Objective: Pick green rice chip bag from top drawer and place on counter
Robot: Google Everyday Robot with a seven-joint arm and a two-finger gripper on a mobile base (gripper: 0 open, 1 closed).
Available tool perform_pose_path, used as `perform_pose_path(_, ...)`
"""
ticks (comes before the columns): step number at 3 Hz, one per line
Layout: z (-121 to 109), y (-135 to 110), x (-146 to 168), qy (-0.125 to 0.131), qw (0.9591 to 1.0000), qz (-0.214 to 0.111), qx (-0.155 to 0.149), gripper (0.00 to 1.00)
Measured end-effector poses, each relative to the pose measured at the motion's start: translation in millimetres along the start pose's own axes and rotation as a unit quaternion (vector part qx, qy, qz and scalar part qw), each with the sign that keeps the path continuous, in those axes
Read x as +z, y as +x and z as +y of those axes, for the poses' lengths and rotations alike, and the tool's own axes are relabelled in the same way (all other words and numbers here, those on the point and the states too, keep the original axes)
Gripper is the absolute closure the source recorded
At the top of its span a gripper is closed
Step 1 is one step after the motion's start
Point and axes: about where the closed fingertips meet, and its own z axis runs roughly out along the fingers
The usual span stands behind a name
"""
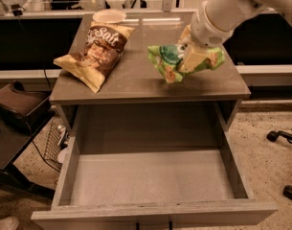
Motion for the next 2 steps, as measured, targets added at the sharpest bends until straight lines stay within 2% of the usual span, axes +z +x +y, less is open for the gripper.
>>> perform_pose_path(1, -18.2, -2.1, -11.0, 0.021, 0.9998, -0.007, 0.001, 1.0)
perform_pose_path(2, -17.4, -1.9, -9.7, 0.019, 0.9998, -0.007, 0.001, 1.0)
